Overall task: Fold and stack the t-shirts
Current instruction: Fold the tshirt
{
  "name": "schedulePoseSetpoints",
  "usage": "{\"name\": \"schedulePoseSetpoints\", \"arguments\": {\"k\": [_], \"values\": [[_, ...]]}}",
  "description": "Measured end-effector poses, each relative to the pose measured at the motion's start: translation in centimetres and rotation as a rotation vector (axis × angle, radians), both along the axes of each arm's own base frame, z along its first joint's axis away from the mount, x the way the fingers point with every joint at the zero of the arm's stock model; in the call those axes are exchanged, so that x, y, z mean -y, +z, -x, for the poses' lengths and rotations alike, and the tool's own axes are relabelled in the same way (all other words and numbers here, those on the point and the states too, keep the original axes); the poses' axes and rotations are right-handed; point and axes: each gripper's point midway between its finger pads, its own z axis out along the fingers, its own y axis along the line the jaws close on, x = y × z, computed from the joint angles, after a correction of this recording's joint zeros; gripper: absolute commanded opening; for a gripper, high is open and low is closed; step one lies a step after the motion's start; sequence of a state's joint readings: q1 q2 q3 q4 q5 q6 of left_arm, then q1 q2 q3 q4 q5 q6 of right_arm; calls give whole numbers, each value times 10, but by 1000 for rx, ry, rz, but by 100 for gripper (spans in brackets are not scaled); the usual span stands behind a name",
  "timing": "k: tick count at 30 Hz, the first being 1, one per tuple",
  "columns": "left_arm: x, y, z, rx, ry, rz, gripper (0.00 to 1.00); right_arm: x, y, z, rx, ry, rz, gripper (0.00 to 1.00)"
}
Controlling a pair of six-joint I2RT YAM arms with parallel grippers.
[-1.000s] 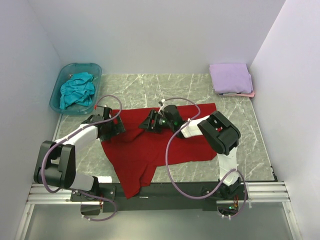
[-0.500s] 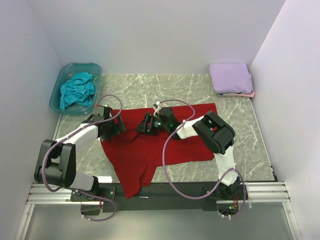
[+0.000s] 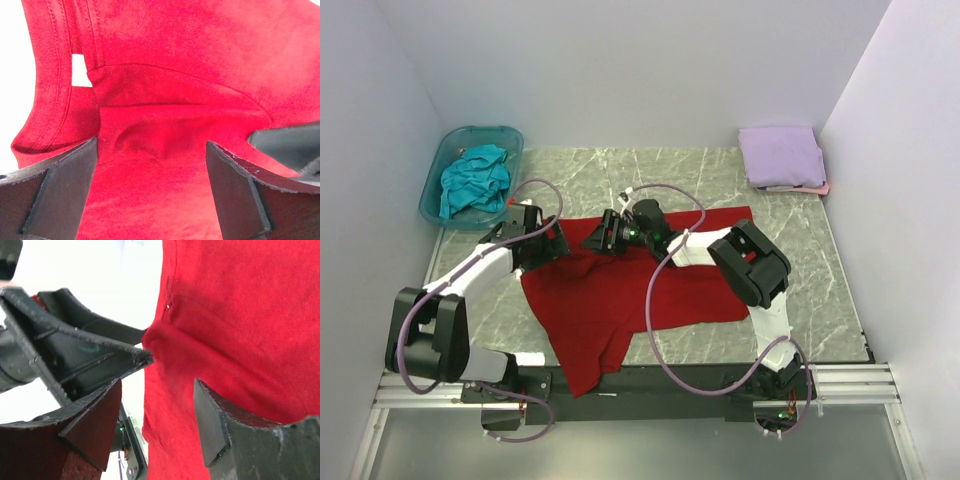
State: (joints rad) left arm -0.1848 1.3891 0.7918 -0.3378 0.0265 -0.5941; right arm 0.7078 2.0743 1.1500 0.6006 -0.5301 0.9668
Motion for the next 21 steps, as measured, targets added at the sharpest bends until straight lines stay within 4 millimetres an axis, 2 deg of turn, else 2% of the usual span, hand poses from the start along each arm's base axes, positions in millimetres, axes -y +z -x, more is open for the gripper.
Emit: {"name": "schedulePoseSetpoints", "arguments": {"k": [6,8,12,14,17,21], "values": [[-1,8,0,24,5,-2,94,-3,19,-21,31,-15,11,64],[-2,8,1,20,5,-3,93,-1,25,-29,43,-27,8,57],[-2,6,4,13,6,-5,92,10,16,-37,34,-50,42,54],[-3,4,6,4,6,-7,92,19,6,-34,23,-57,75,52],[-6,1,8,-2,15,-21,90,35,-9,-17,0,-52,129,45],[-9,-9,8,-28,22,-41,86,47,-14,3,-14,-32,152,39]]}}
